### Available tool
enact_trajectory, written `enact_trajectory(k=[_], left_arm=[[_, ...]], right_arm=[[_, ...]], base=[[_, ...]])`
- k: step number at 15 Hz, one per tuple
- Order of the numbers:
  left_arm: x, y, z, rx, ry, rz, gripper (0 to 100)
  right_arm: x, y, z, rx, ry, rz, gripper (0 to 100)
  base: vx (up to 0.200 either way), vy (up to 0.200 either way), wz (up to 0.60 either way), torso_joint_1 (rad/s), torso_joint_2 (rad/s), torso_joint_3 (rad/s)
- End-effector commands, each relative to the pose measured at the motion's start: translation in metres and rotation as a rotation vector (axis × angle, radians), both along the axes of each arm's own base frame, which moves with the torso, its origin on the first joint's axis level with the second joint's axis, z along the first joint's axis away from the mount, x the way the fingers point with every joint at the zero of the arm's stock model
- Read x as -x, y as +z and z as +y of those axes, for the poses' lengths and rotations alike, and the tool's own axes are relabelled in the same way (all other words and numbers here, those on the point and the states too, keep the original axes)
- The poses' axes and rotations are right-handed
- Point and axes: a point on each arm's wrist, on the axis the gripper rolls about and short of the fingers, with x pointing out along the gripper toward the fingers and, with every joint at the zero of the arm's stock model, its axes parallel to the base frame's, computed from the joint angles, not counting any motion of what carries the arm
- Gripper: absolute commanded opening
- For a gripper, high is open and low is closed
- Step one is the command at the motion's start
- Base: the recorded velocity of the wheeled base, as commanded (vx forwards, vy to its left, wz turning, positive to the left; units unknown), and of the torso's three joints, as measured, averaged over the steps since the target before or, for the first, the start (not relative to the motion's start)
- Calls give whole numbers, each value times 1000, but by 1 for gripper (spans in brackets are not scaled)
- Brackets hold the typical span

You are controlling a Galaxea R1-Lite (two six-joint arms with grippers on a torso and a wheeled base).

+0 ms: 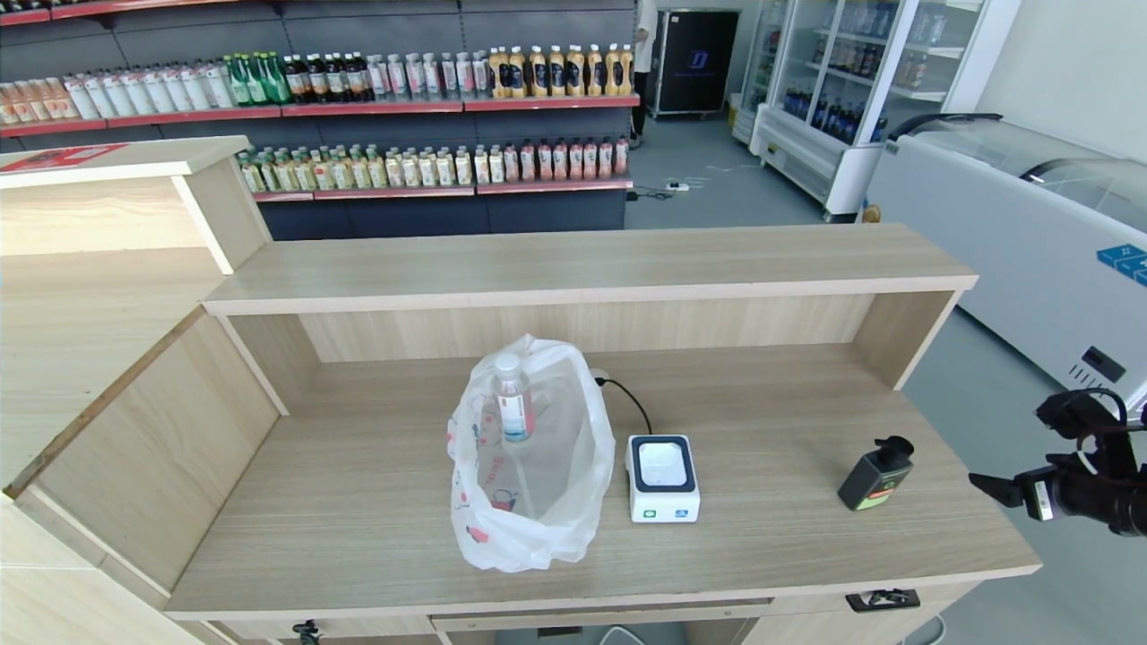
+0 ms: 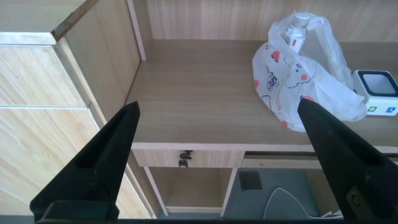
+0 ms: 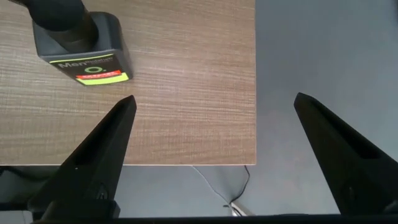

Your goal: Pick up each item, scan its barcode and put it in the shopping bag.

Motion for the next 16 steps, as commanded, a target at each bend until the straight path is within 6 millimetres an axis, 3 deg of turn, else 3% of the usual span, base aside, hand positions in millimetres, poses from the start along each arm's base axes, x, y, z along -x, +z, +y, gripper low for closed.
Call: enact_trajectory(k=[1,16], left_arm=[[0,0,0,1,0,0,100],[0,0,0,1,0,0,100]], right_arm=[[-10,-14,8,-15,40,16,100],[-38,-41,41,-38,196,0,100]], base=[[0,0,0,0,0,0],[0,0,0,0,0,0]])
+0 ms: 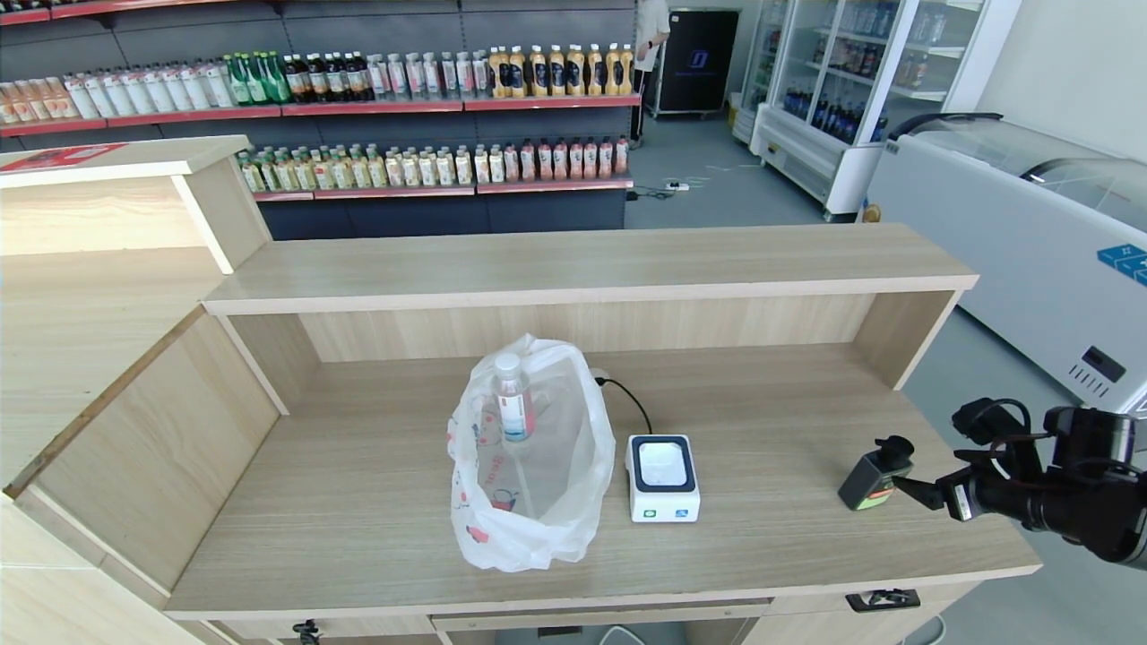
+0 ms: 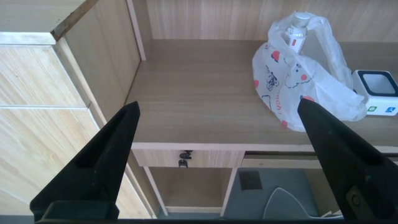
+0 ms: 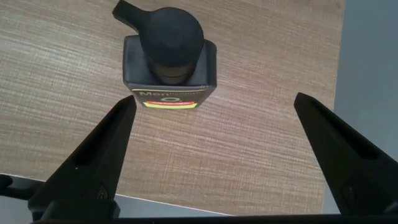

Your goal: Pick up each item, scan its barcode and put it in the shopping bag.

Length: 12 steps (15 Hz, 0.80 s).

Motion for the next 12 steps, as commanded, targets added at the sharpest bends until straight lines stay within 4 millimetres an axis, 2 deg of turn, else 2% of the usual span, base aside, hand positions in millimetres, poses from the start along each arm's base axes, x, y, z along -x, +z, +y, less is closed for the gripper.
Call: enact_trajectory(k=[1,8,12], left_arm=[[0,0,0,0,1,0,100],[0,0,0,0,1,0,100],[0,0,0,0,1,0,100]], right_arm=[[-2,-5,4,-4,14,10,100],[-7,-19,6,-7,26,19,100],[-12,-27,14,-11,62,9,100]], base=[[0,0,0,0,0,0],[0,0,0,0,0,0],[0,0,0,0,0,0]])
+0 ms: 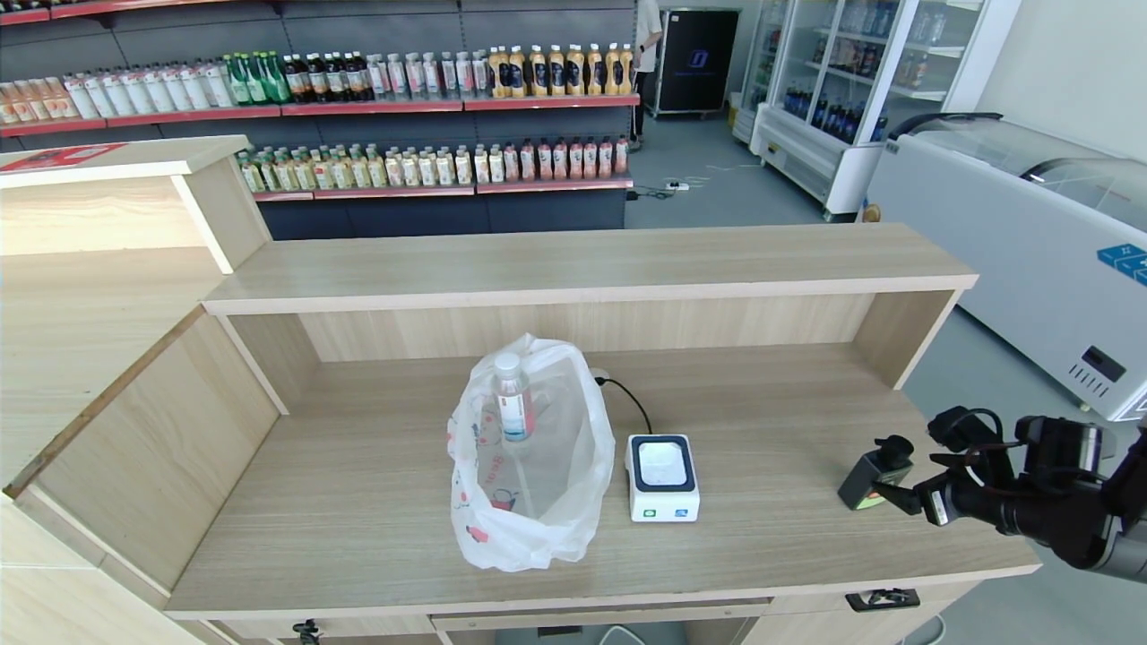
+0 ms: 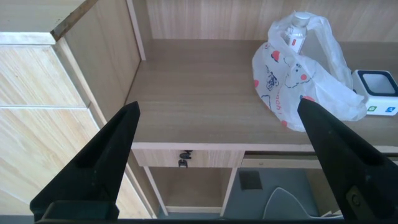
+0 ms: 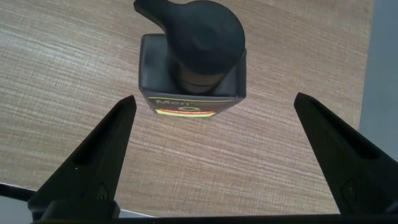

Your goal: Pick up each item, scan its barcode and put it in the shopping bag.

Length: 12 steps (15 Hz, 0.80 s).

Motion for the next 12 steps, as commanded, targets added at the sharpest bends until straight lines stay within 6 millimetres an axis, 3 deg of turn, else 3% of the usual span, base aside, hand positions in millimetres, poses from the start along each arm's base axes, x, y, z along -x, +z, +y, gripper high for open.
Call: enact_trajectory(k=[1,12], left_arm=[[0,0,0,0,1,0,100],[0,0,0,0,1,0,100]], right_arm=[[-3,-9,6,-8,22,13,100],[-30,-38,22,-24,131,-41,100]], base=[[0,0,0,0,0,0],[0,0,0,0,0,0]])
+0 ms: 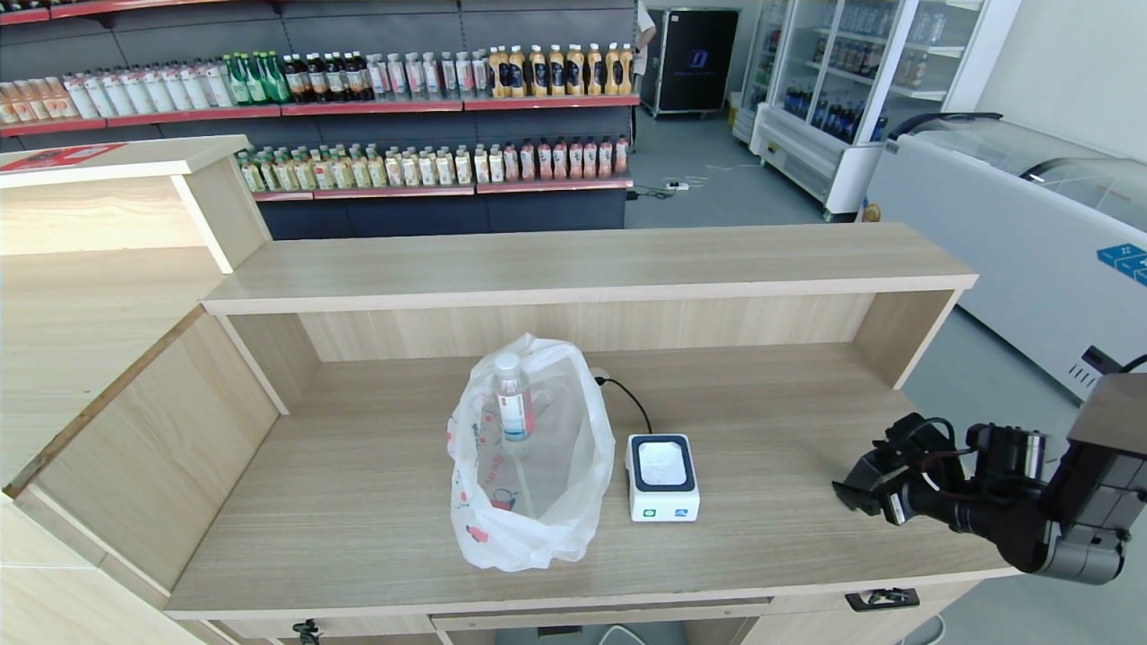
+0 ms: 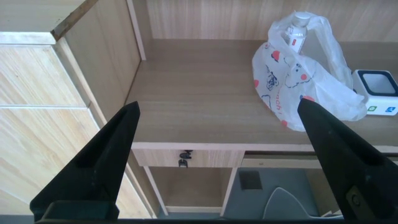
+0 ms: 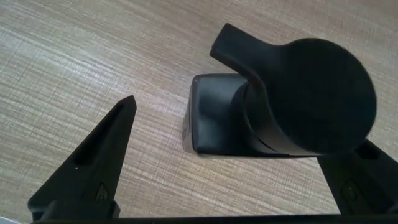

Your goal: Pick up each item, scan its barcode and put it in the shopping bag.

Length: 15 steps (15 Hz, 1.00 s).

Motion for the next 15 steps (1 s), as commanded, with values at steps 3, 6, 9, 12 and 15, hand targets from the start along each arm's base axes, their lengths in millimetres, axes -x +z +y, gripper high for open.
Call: enact_trajectory(k=[3,6,9,12,15], left_arm=[[0,0,0,0,1,0,100],[0,0,0,0,2,0,100],[0,0,0,0,1,0,100],[0,0,0,0,1,0,100],[0,0,0,0,1,0,100]], right_arm=[[-9,-10,6,-18,35,1,100],[-9,-14,6,-25,37,9,100],[-11,-16,6,-37,38,10,0],[-13,-16,7,-38,44,5,0],[-13,-12,9,-32,51,-10,0]], base=[[0,0,0,0,0,0],[0,0,0,0,0,0],[0,0,0,0,0,0],[0,0,0,0,0,0],[0,0,0,0,0,0]])
